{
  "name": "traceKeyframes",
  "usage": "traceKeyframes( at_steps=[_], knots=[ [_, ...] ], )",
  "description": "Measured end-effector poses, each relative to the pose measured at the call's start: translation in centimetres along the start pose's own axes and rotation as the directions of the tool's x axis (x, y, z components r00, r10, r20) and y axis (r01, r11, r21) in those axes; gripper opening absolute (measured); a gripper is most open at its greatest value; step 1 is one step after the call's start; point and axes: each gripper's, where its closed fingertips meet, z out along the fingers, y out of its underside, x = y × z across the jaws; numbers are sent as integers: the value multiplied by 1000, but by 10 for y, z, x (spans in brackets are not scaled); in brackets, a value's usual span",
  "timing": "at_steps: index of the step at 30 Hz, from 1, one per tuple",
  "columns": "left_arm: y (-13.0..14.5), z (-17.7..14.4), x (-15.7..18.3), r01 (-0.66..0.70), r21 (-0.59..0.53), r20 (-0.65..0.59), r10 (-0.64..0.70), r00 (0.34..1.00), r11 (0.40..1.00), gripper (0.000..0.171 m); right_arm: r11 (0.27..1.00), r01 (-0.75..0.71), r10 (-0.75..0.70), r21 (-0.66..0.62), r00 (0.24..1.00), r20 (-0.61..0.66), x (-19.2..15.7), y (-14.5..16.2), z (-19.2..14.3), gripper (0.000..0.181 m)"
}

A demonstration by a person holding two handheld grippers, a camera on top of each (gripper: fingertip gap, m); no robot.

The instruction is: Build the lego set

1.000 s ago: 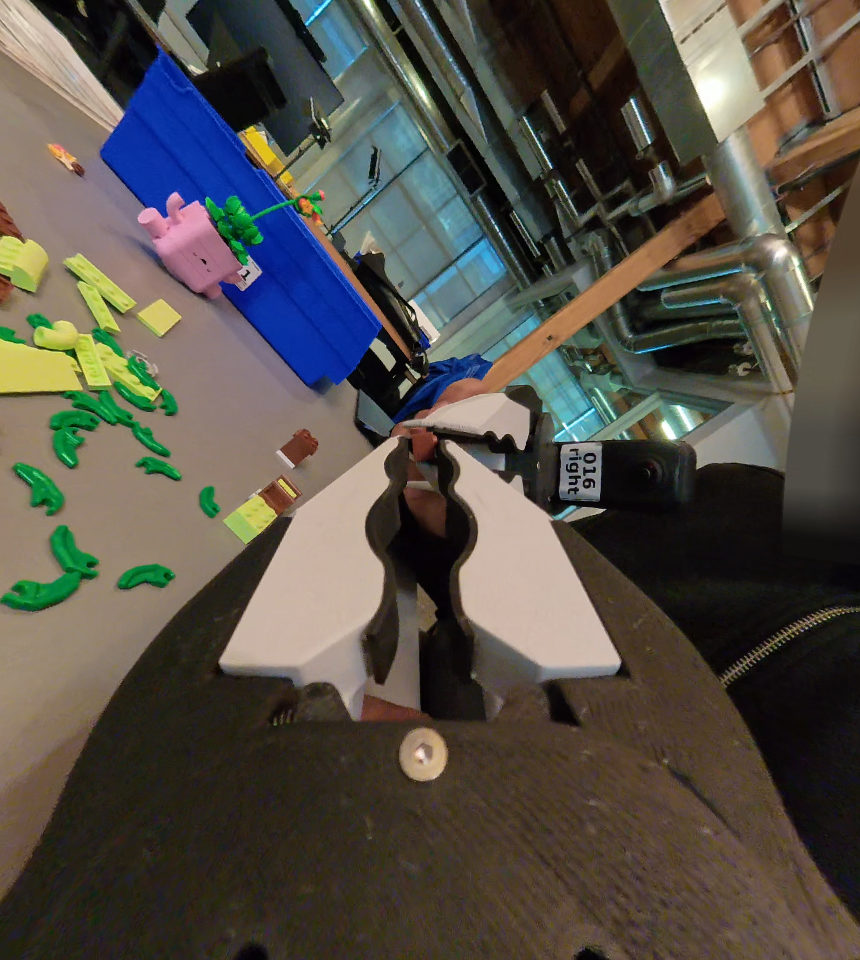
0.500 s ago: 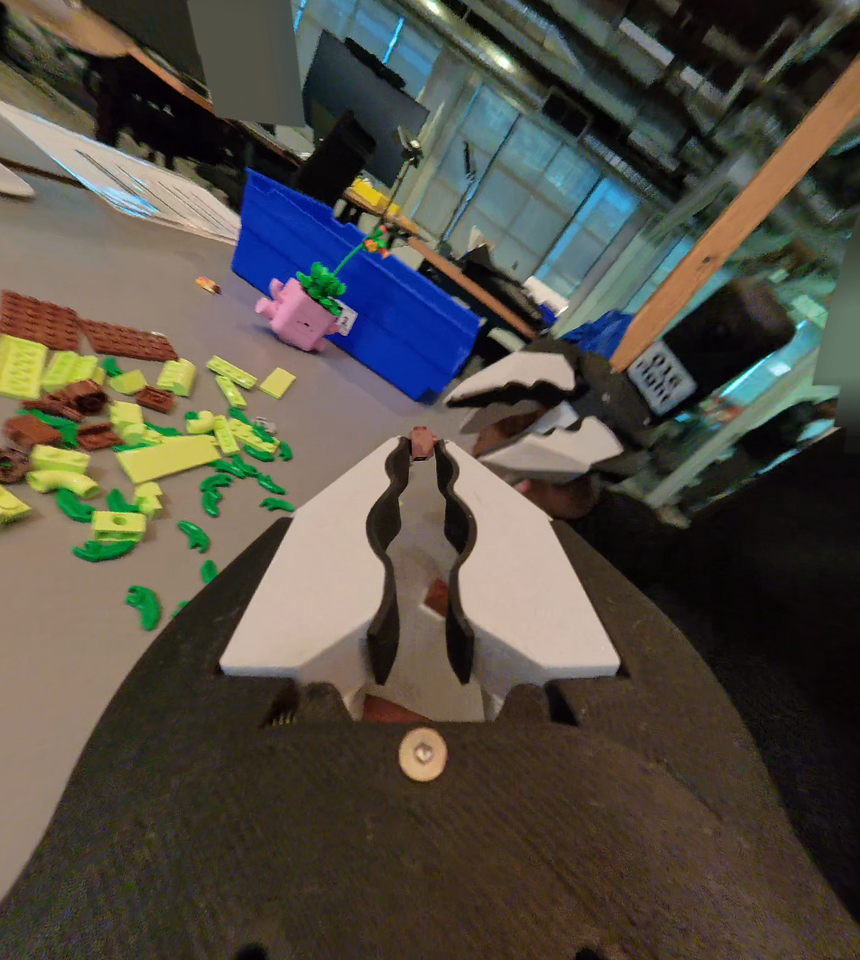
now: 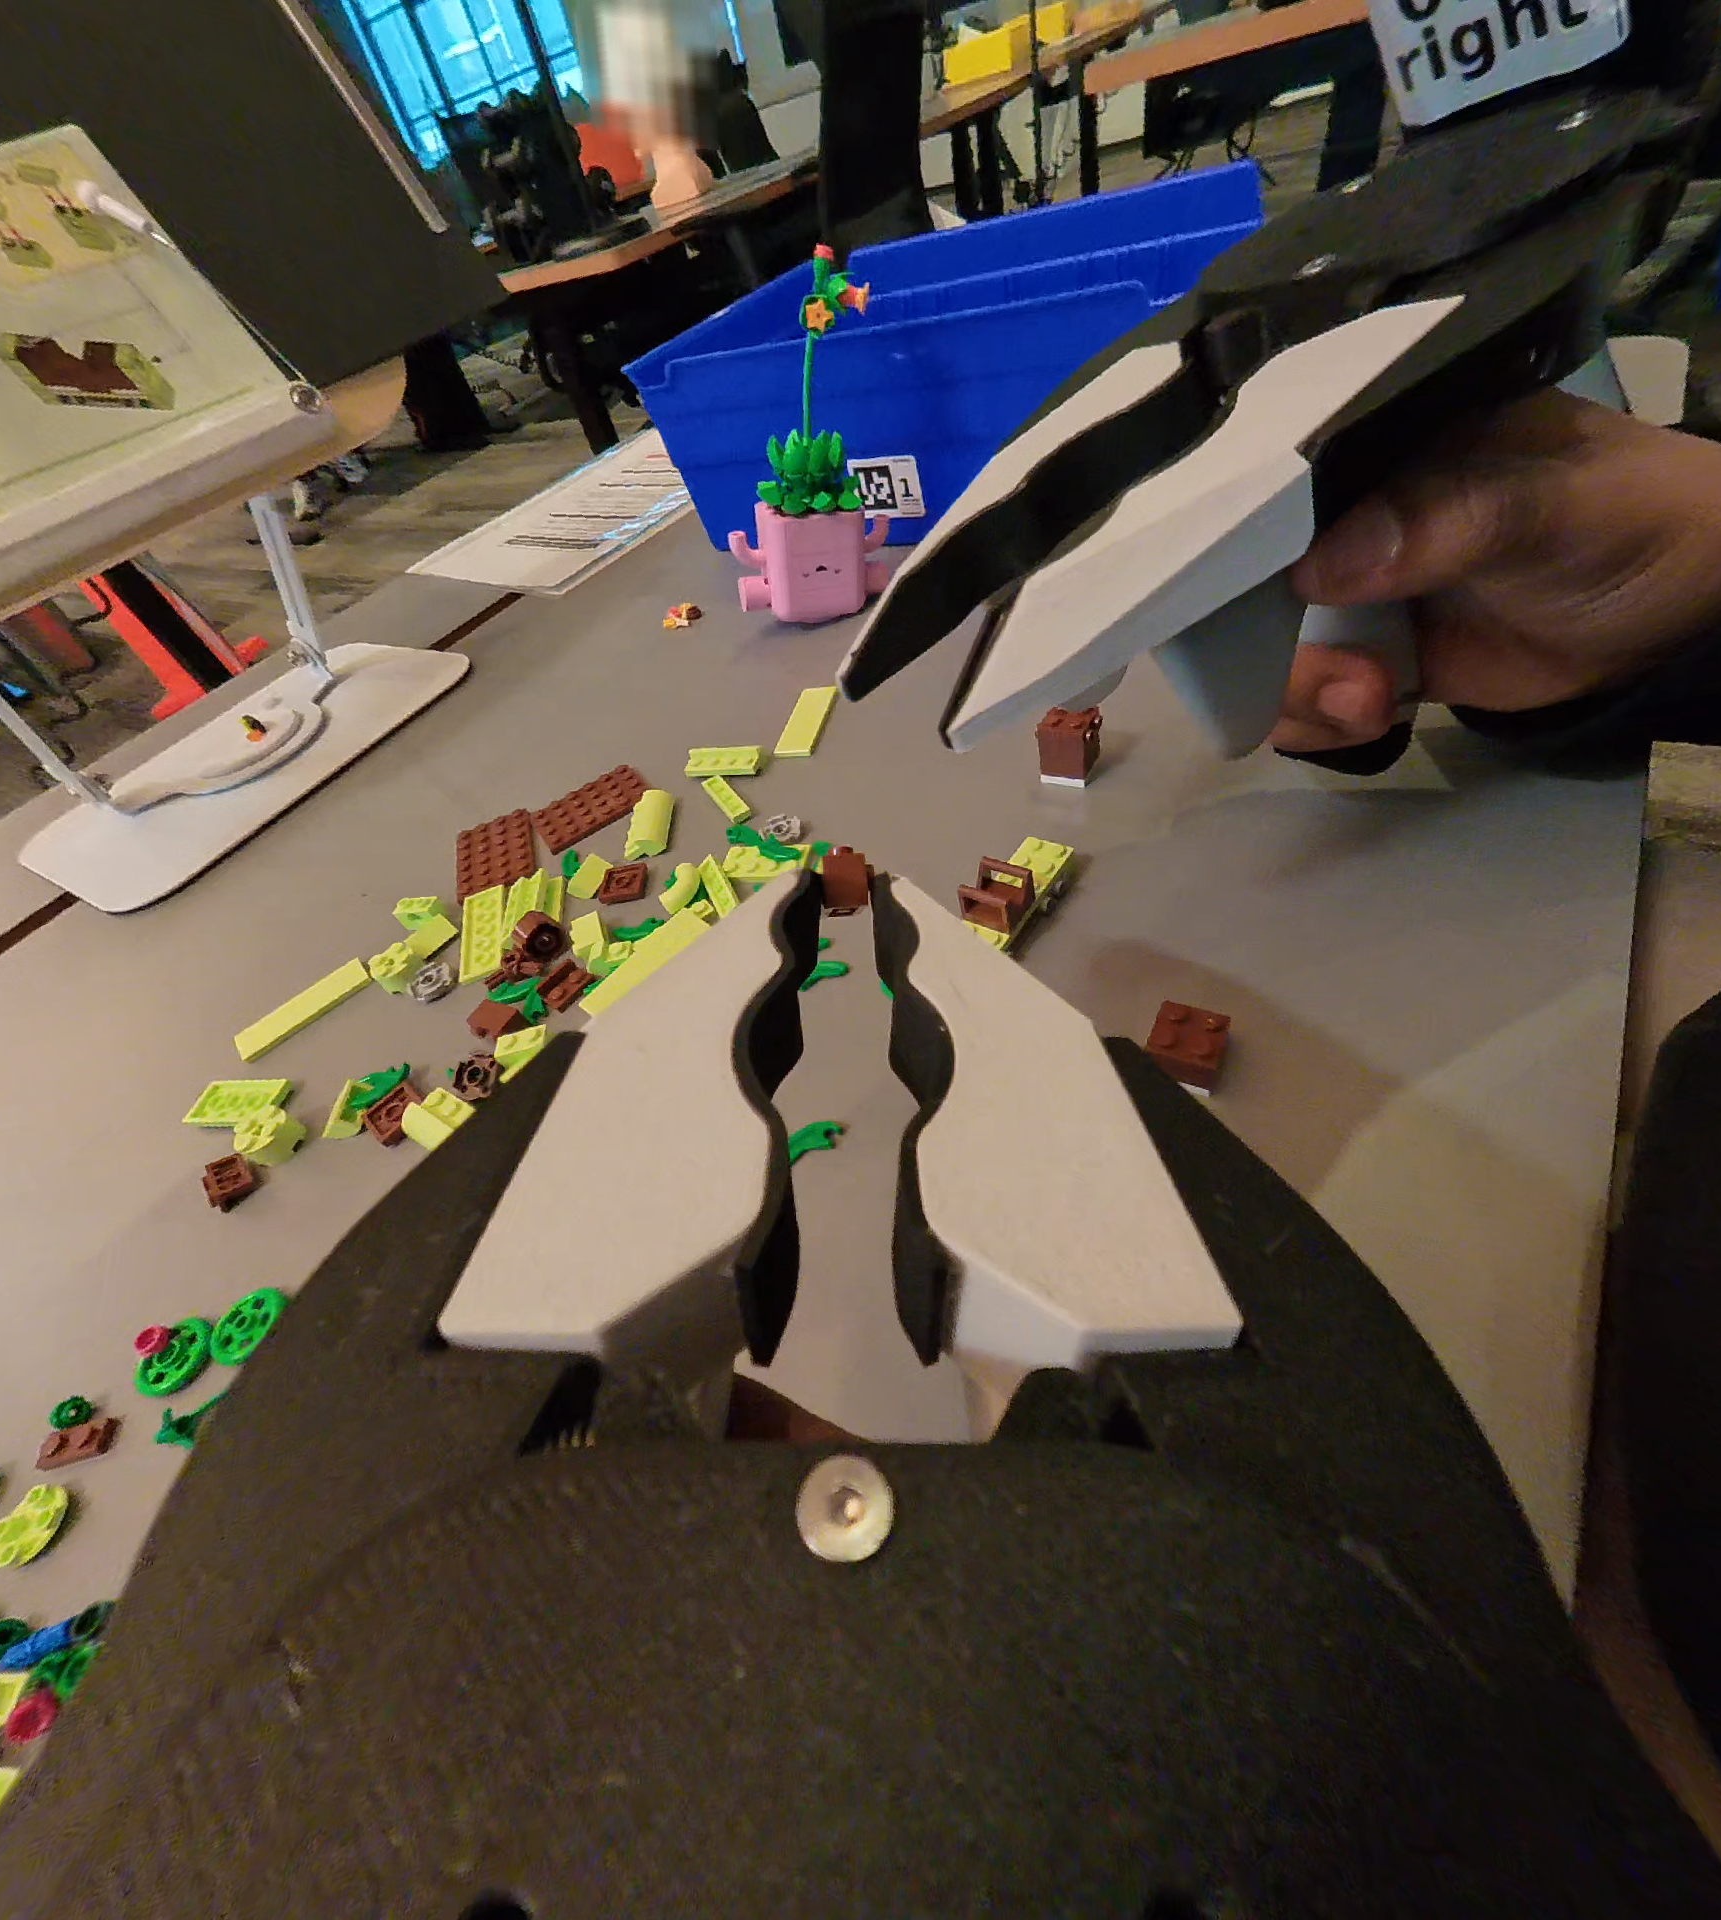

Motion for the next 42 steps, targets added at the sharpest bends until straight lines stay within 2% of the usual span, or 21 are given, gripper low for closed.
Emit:
traceKeyframes(
  at_steps=[7, 9, 11, 14, 17, 22, 30, 34, 37, 39, 42],
  knots=[
    [-7, -4, 9, 128, 42, -130, -121, 984, 991, 7, 999, 36, -36, -28, 999, 8, -1, 0, -3, 30],
    [-7, -6, 4, 44, 41, -69, -42, 997, 998, 7, 999, -31, 32, -22, 999, 42, -2, -1, -3, 31],
    [-10, -9, 2, -94, 41, 11, 93, 996, 995, 7, 995, -104, 104, -1, 991, 81, -4, -4, -4, 32],
    [-15, -12, 3, -258, 28, 100, 254, 962, 966, 7, 988, -156, 155, 1, 981, 116, -5, -2, -3, 32],
    [-16, -12, 3, -351, 6, 150, 347, 926, 936, 6, 985, -169, 171, -28, 975, 143, -11, 3, 1, 33],
    [-17, -11, 8, -437, -12, 170, 433, 885, 899, 6, 981, -193, 196, -34, 965, 175, -18, 3, 6, 33],
    [-21, -11, 26, -460, 43, 108, 454, 884, 887, 6, 963, -264, 268, -52, 920, 288, -28, 3, 2, 22],
    [-18, -7, 37, -370, 67, 4, 371, 929, 927, 7, 976, -216, 219, -42, 931, 291, -27, 1, -4, 32],
    [-17, -6, 50, -154, 97, -183, 169, 969, 983, 7, 998, -43, 56, -54, 959, 279, -29, 2, -14, 29],
    [-19, -9, 57, 32, 92, -330, 0, 944, 995, 7, 990, 99, -65, -99, 952, 299, -36, 7, -21, 23],
    [-26, -18, 61, 272, 58, -512, -206, 834, 960, 6, 944, 280, -214, -178, 924, 318, -40, 18, -27, 16]
  ],
)
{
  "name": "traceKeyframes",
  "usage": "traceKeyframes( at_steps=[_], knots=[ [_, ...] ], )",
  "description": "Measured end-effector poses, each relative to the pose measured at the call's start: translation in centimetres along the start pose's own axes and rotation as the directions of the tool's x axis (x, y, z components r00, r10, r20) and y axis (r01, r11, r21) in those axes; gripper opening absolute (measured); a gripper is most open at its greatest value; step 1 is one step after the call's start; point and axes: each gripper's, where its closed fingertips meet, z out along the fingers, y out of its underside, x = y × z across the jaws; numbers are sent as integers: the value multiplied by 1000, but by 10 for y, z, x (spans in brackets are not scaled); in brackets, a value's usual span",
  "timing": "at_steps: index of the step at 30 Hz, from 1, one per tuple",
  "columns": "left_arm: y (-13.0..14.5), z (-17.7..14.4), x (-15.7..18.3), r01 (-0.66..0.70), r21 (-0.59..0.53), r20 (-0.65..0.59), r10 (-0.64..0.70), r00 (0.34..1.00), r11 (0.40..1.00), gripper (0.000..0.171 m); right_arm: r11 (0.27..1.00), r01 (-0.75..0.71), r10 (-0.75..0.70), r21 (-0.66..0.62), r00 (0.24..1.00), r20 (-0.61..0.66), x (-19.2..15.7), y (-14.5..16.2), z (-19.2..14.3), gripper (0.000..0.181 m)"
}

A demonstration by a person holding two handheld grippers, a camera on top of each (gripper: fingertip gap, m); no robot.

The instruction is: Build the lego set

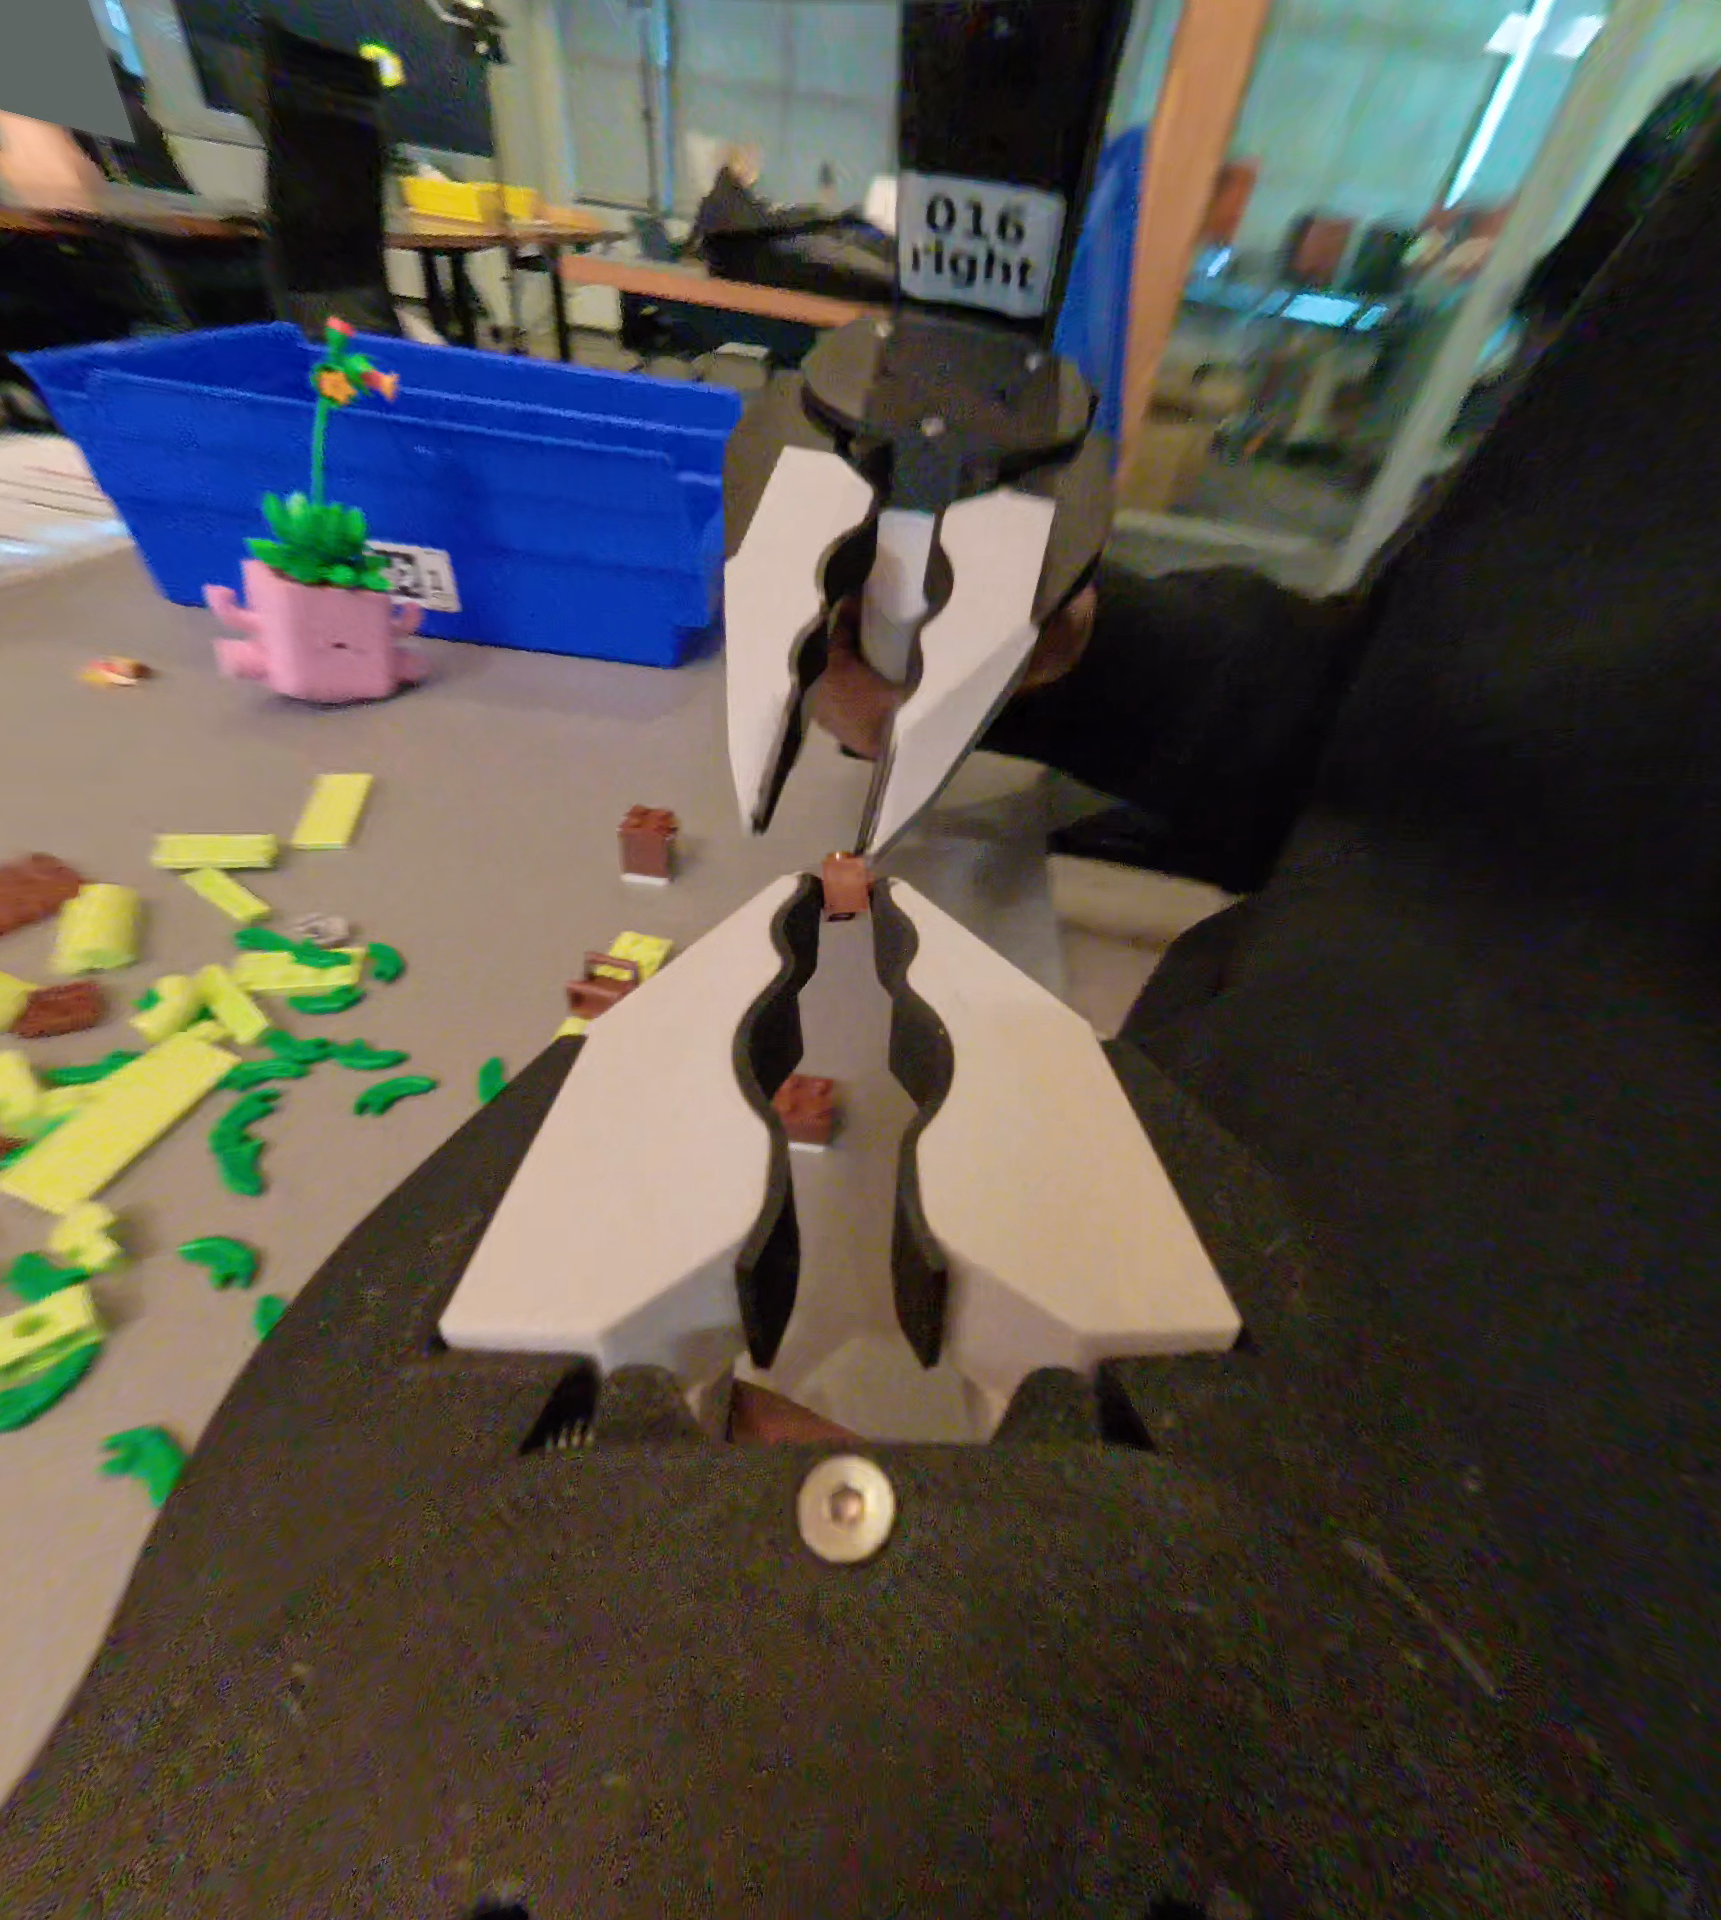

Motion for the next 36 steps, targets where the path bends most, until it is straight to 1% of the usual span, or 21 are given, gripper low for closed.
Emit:
traceKeyframes(
  at_steps=[2, 4, 7, 11, 14, 17, 20, 21, 23, 25, 27, 29, 30, 32, 34, 35, 36],
  knots=[
    [-5, -4, 1, 65, 41, -47, -63, 997, 997, 6, 996, 60, -60, -61, 998, 8, -3, 4, 1, 14],
    [-6, -6, 2, 94, 43, -73, -90, 993, 995, 6, 993, 90, -87, -76, 995, 41, -8, 3, 3, 13],
    [-2, -4, 4, 95, 23, -85, -92, 992, 995, 6, 994, 87, -80, -73, 993, 89, -13, -1, 7, 13],
    [3, -2, 2, 76, -1, -61, -76, 995, 997, 6, 990, 68, -54, -124, 992, 113, -12, 5, 12, 10],
    [0, -3, -4, 121, 24, -45, -120, 992, 992, 8, 993, 44, -34, -112, 996, 86, -7, 3, 11, 8],
    [-2, -5, -12, 171, 49, -28, -170, 985, 984, 18, 998, 4, 0, -63, 998, 60, -3, -4, 9, 8],
    [-7, -9, -14, 206, 85, -46, -203, 978, 975, 19, 999, -24, 25, -38, 999, 23, 2, -6, 8, 8],
    [-7, -10, -15, 214, 90, -48, -210, 976, 973, 18, 999, -16, 16, -50, 1000, 4, 4, -4, 8, 8],
    [-5, -11, -18, 214, 76, -37, -212, 977, 974, 16, 994, 3, -5, -113, 1000, -20, 7, 6, 7, 8],
    [3, -10, -20, 195, 22, -6, -195, 981, 981, 17, 978, 9, -16, -207, 999, -30, 8, 19, 4, 8],
    [16, -6, -19, 170, -69, 21, -169, 985, 983, 20, 942, 11, -20, -334, 1000, -23, 6, 36, 1, 8],
    [32, 1, -15, 160, -177, 27, -158, 987, 971, 20, 888, 34, -40, -459, 999, -2, 1, 54, -2, 8],
    [39, 5, -10, 163, -225, 15, -164, 986, 961, 20, 854, 51, -50, -517, 999, 15, -3, 63, -2, 8],
    [52, 11, -8, 153, -307, 35, -149, 988, 939, 23, 772, 89, -73, -629, 996, 51, -10, 83, -6, 8],
    [59, 14, -9, 119, -356, 69, -101, 992, 927, 25, 683, 129, -109, -719, 991, 73, -12, 103, -12, 8],
    [61, 14, -10, 107, -370, 89, -80, 993, 923, 26, 652, 147, -130, -744, 988, 81, -12, 109, -14, 8],
    [63, 15, -12, 100, -381, 105, -64, 992, 919, 28, 646, 161, -147, -746, 985, 86, -13, 111, -15, 8]
  ],
)
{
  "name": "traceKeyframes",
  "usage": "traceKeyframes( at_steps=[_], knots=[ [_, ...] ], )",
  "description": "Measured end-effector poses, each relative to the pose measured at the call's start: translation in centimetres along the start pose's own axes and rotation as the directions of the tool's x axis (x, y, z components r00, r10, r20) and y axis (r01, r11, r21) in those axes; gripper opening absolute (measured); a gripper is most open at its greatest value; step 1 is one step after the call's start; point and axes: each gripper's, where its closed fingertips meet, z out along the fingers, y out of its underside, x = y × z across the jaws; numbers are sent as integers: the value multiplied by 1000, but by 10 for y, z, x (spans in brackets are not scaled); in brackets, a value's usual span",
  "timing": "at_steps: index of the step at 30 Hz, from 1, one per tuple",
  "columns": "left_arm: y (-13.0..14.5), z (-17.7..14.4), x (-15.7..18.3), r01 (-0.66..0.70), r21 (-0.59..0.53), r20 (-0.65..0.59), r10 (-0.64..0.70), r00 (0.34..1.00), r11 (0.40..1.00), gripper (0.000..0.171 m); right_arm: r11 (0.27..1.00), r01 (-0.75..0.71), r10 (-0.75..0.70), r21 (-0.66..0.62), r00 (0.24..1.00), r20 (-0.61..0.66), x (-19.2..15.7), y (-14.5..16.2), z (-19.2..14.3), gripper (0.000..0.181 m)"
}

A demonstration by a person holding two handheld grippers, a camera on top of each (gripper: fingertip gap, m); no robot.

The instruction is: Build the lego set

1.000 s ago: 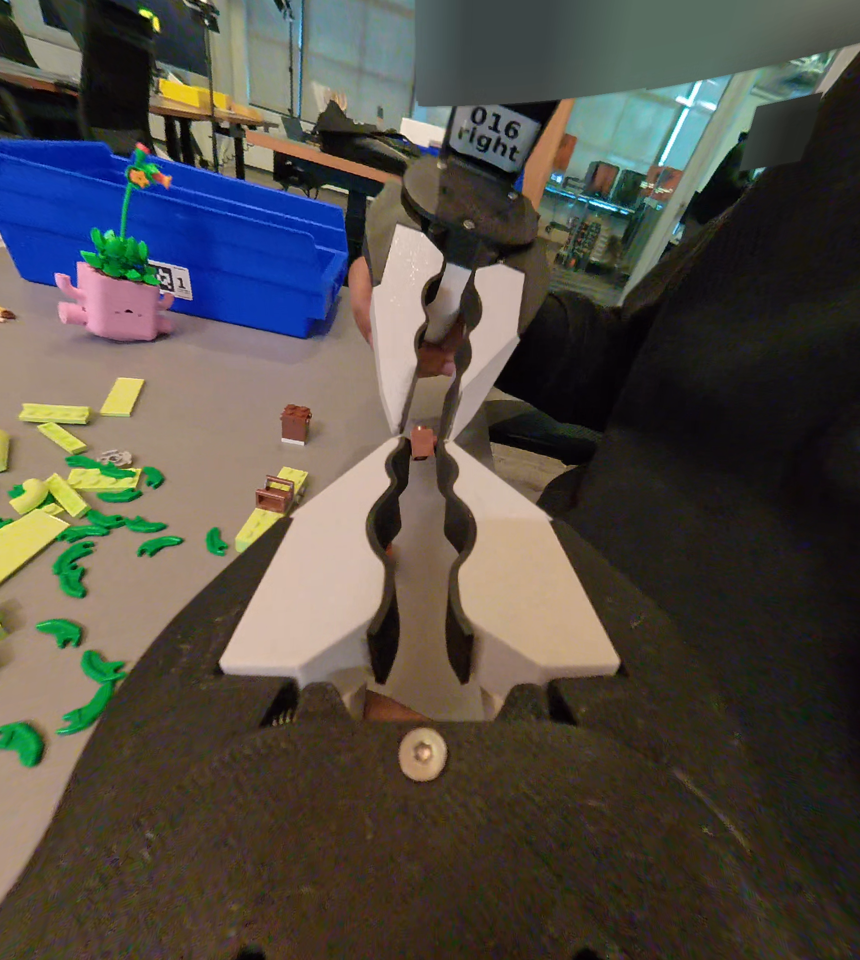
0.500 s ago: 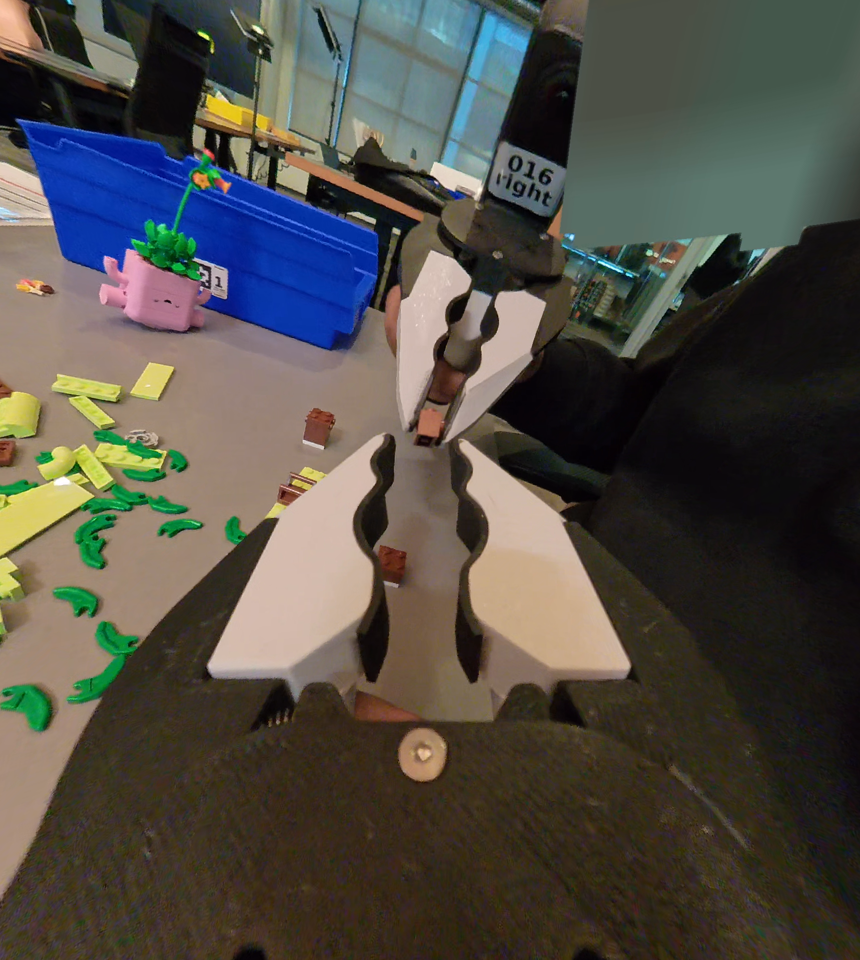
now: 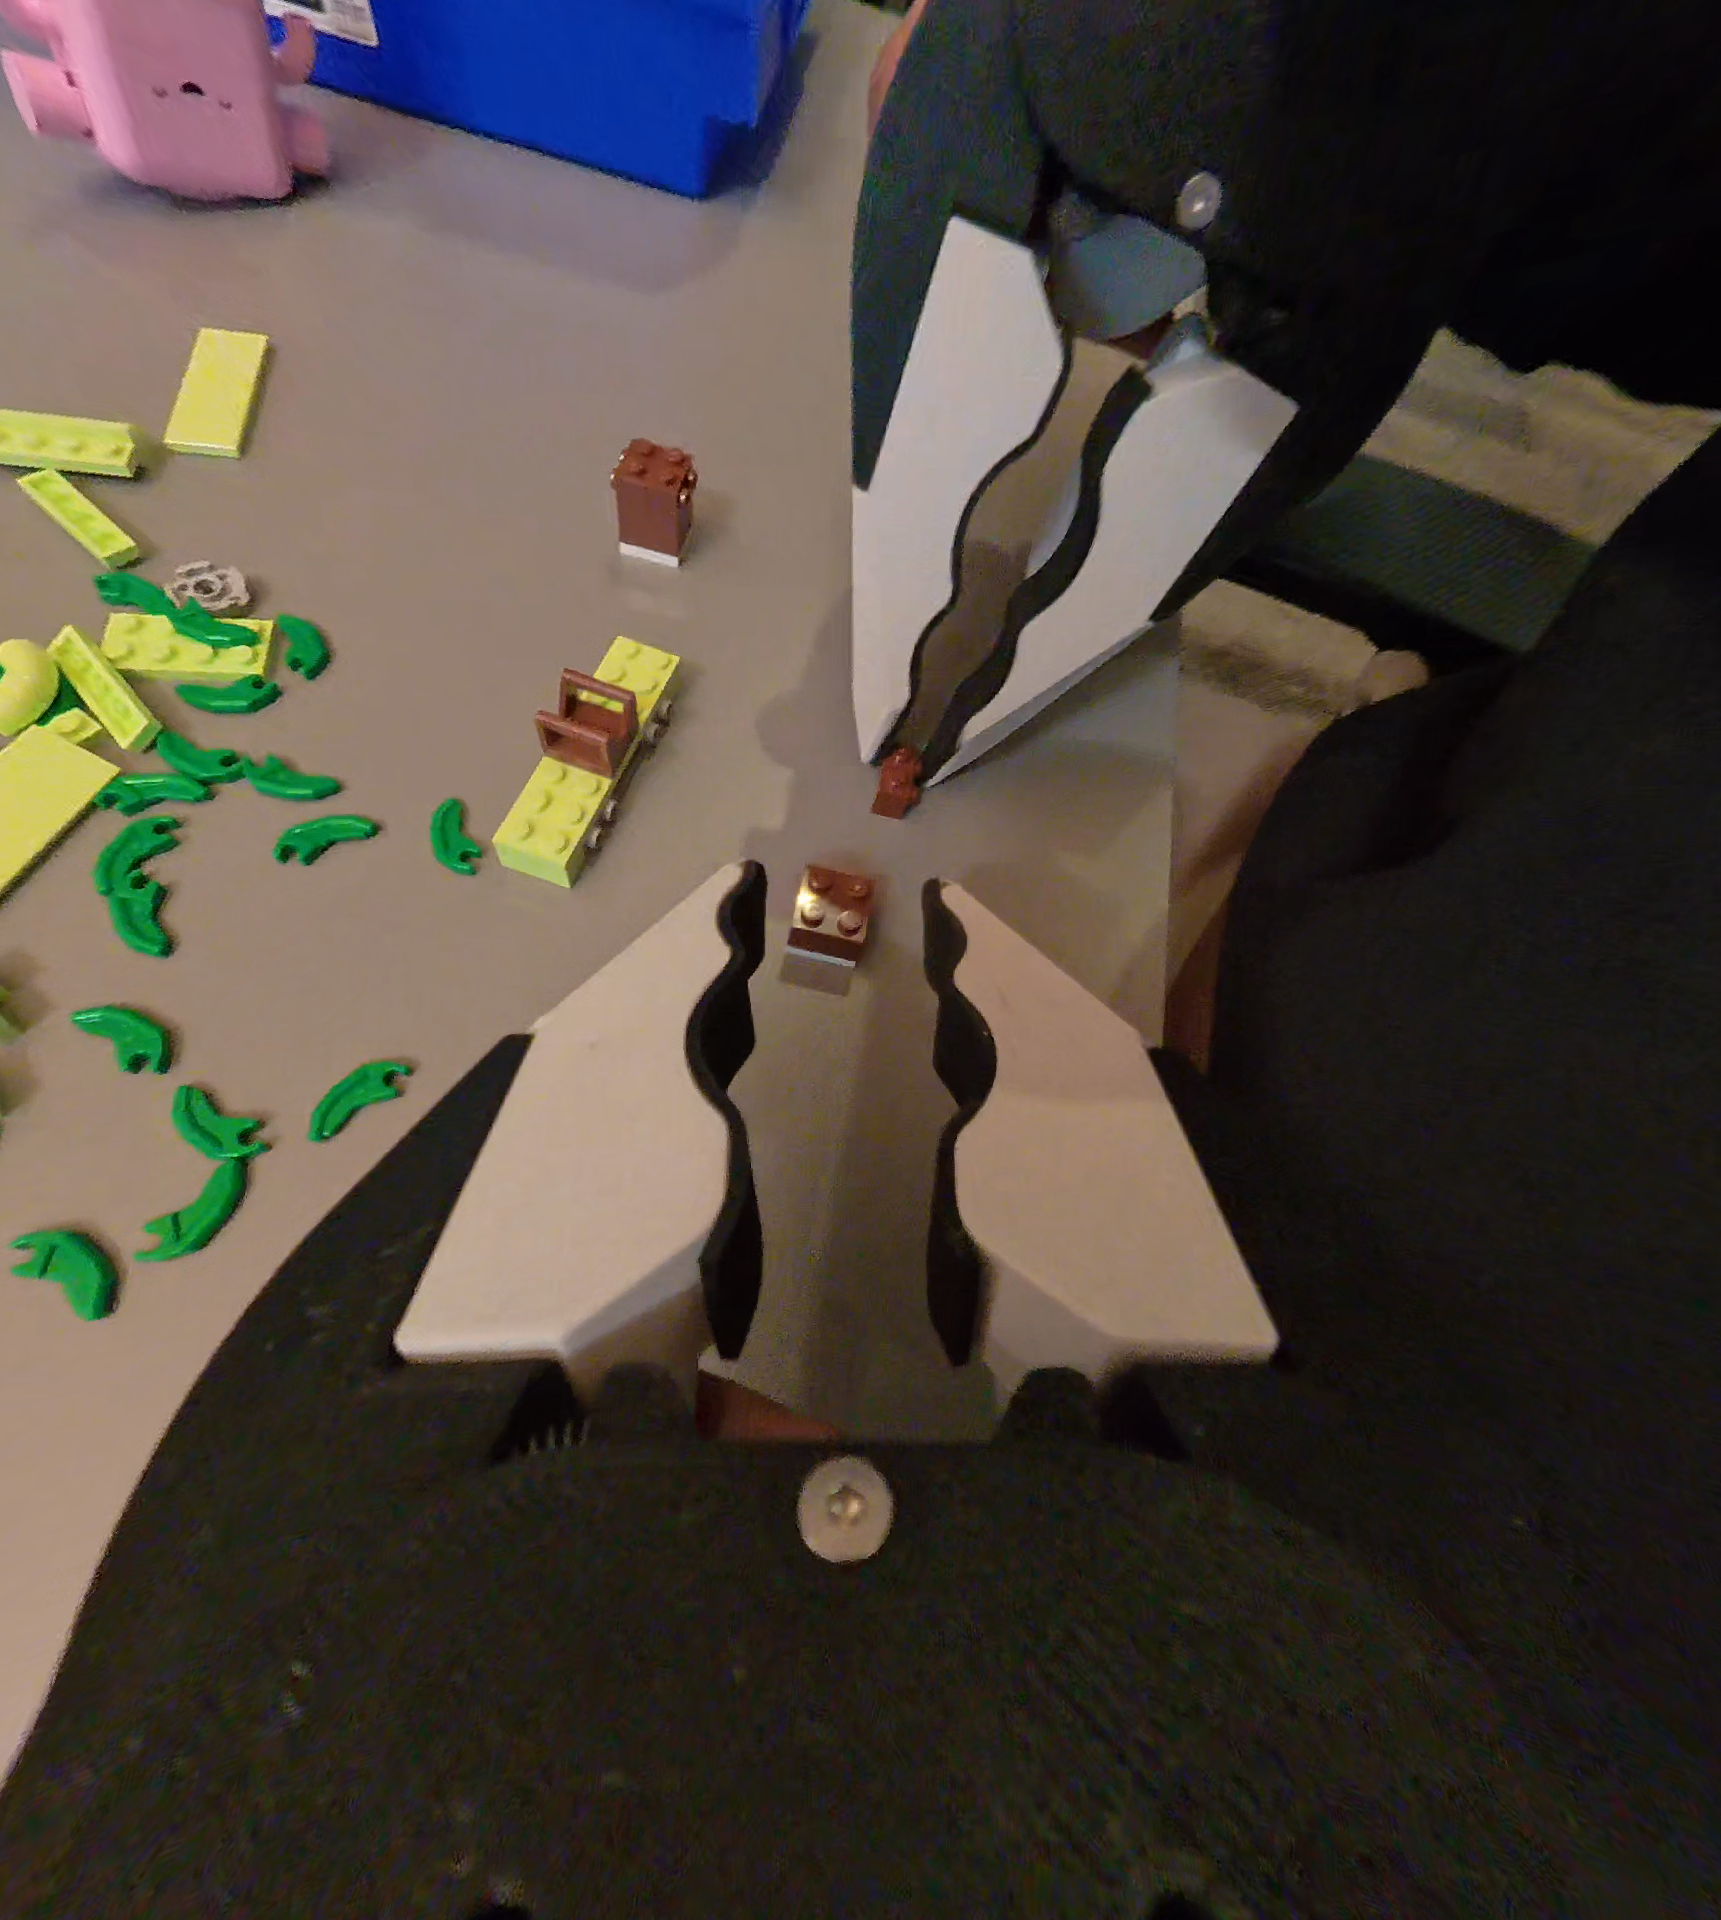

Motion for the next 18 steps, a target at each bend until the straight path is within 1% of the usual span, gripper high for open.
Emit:
traceKeyframes(
  at_steps=[3, 6, 8, 10, 13, 18],
  knots=[
    [2, 1, -3, 1, -15, 23, -1, 1000, 1000, 30, 1000, -2, 2, 18, 1000, 6, -3, -1, 0, 8],
    [0, 0, -3, 20, 1, 11, -20, 1000, 1000, 29, 999, -22, 22, 30, 1000, 18, -4, -2, 0, 19],
    [-1, -2, -4, 36, 17, 2, -36, 999, 999, 29, 998, -34, 33, 48, 999, 29, -4, -4, -2, 22],
    [-2, -3, -4, 51, 24, -9, -50, 999, 998, 29, 996, -42, 39, 82, 998, 40, -5, -8, -4, 21],
    [-2, -2, -4, 56, 21, -18, -55, 998, 998, 28, 991, -50, 44, 120, 998, 55, -4, -14, -7, 15],
    [3, 1, 0, 7, -16, -2, -7, 1000, 1000, 27, 991, -68, 58, 118, 995, 81, -3, -12, -4, 11]
  ],
)
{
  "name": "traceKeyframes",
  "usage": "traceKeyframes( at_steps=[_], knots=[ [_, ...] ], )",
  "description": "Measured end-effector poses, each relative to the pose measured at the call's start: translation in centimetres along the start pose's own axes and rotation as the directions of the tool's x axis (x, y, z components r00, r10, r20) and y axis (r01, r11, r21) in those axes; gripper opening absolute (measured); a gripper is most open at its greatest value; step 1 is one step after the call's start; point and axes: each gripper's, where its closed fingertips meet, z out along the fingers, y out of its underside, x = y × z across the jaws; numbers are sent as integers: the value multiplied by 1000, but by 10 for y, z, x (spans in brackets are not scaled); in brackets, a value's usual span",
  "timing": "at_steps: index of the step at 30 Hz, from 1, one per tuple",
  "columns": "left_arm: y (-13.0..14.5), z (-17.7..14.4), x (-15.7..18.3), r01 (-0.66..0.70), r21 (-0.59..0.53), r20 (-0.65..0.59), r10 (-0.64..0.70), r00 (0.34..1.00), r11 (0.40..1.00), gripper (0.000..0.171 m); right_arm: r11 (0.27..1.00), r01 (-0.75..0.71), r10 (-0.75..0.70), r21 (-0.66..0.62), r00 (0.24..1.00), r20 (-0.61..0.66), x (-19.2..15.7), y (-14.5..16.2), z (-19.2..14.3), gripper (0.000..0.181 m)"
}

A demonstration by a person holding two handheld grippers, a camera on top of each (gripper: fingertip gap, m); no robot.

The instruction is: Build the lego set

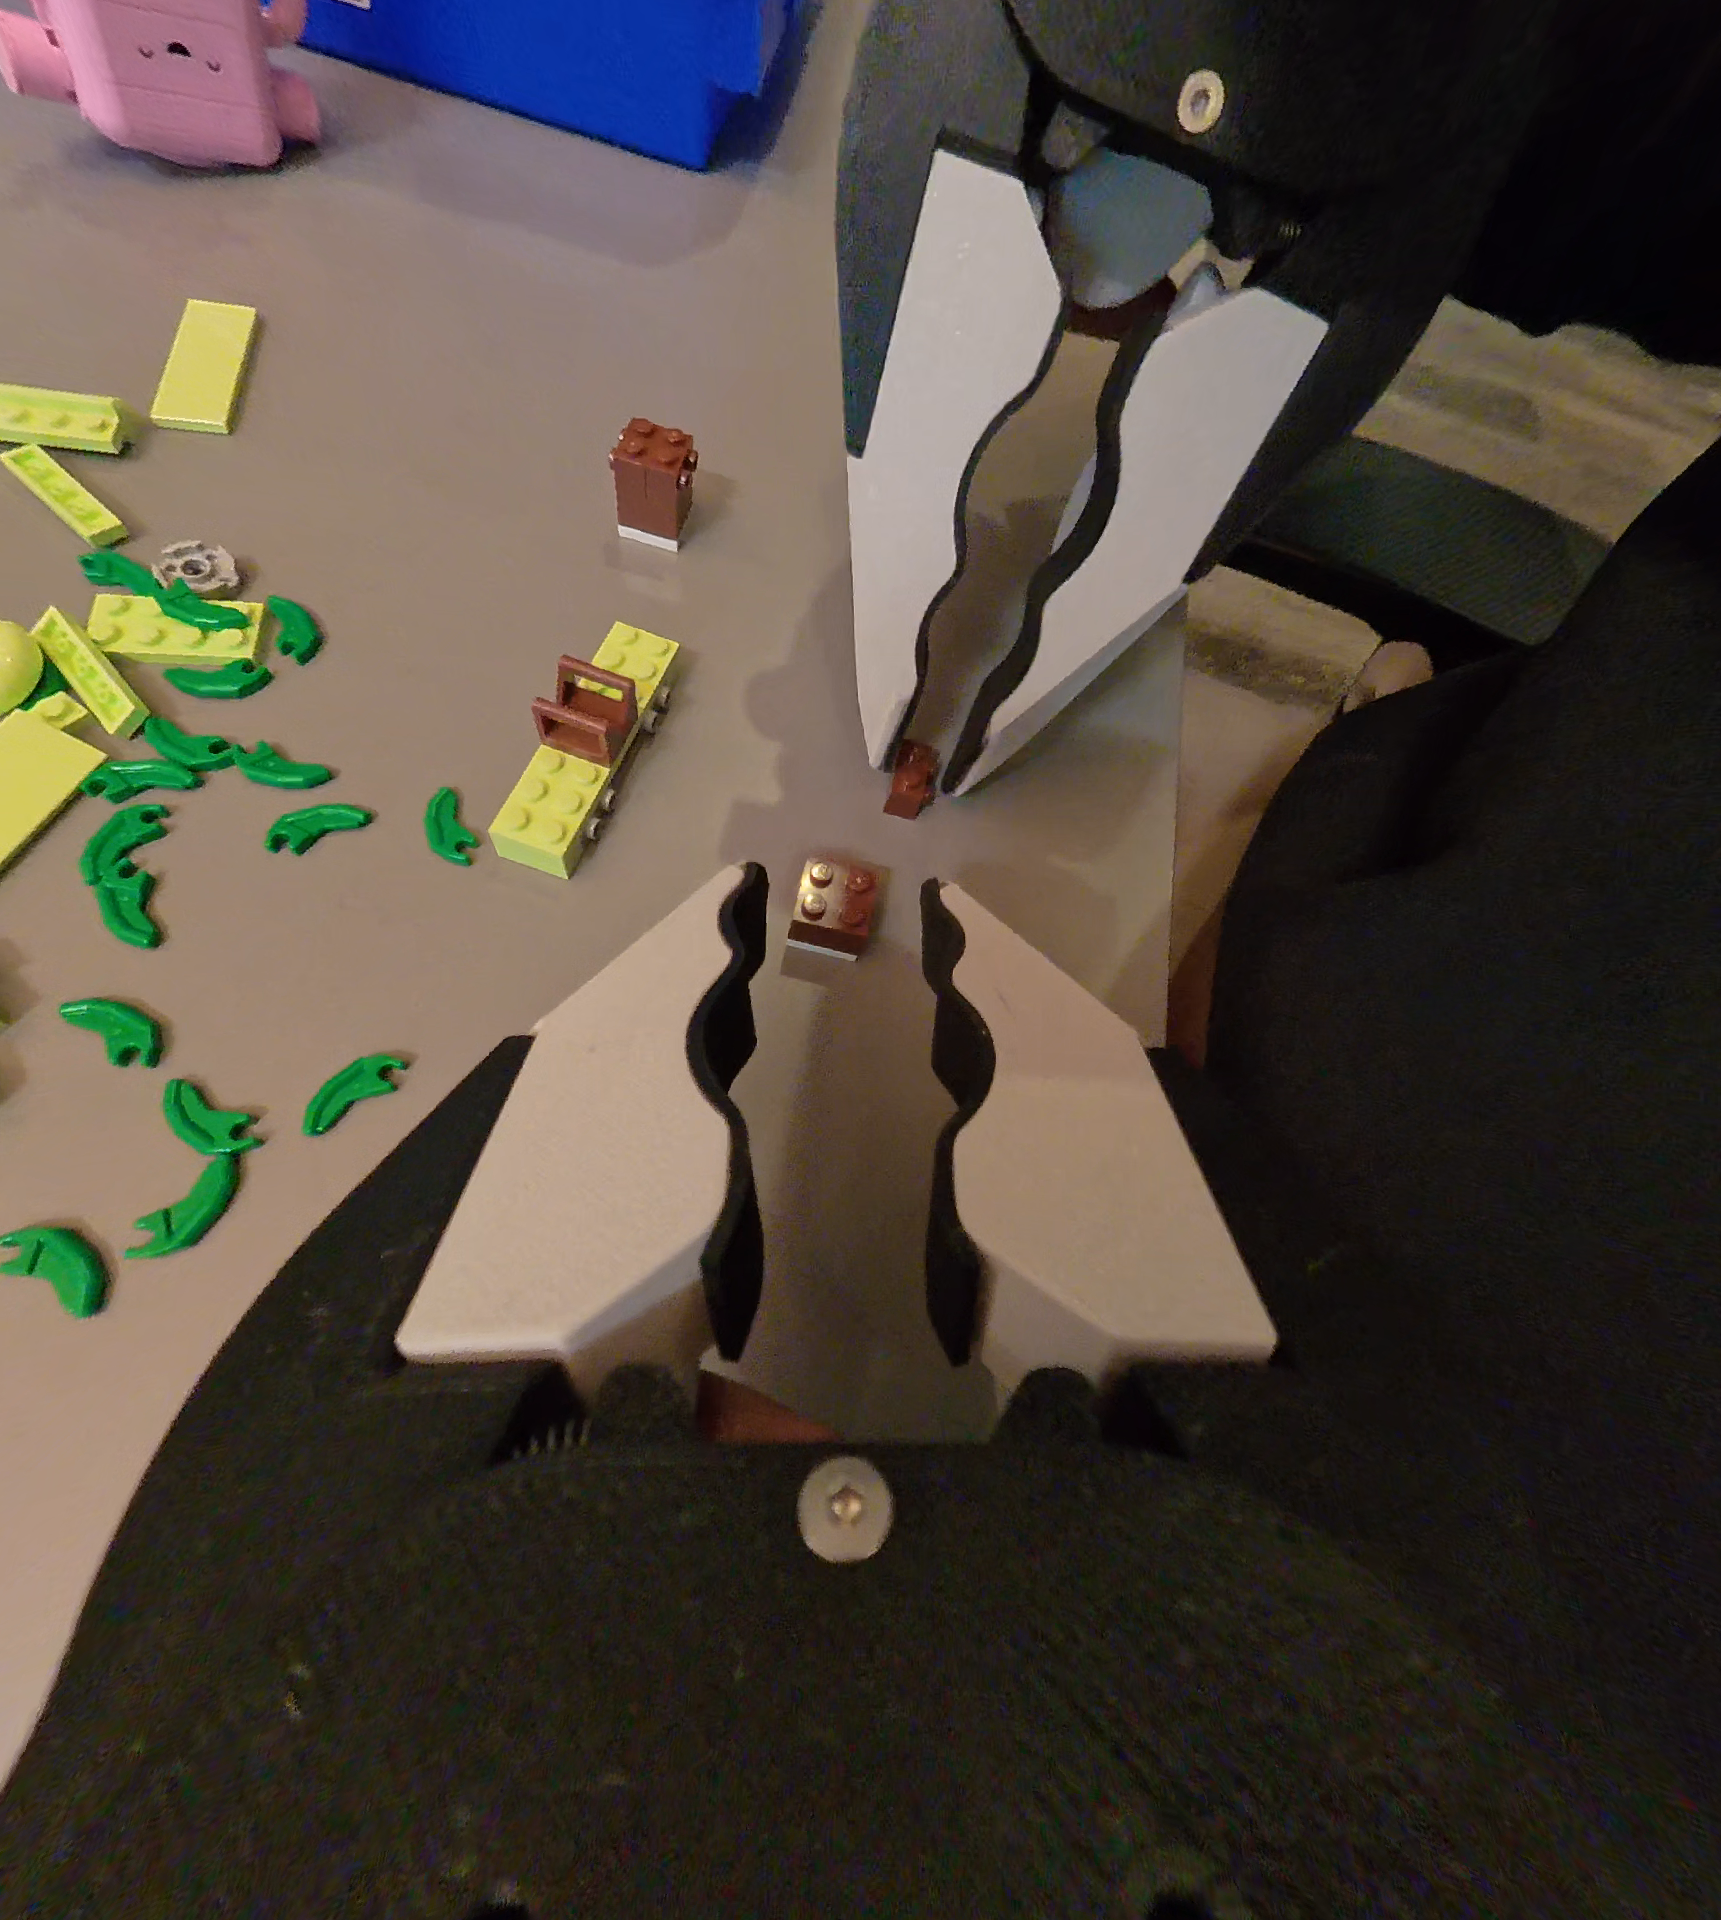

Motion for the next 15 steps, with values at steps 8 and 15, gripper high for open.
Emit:
traceKeyframes(
  at_steps=[8, 15],
  knots=[
    [5, 5, 0, -37, -45, 29, 39, 999, 998, 28, 997, 14, -11, 77, 1000, -29, 7, -15, -11, 5],
    [7, 6, 0, -35, -62, 31, 36, 999, 997, 29, 994, -4, 7, 110, 1000, -24, 16, -39, -9, 5]
  ],
)
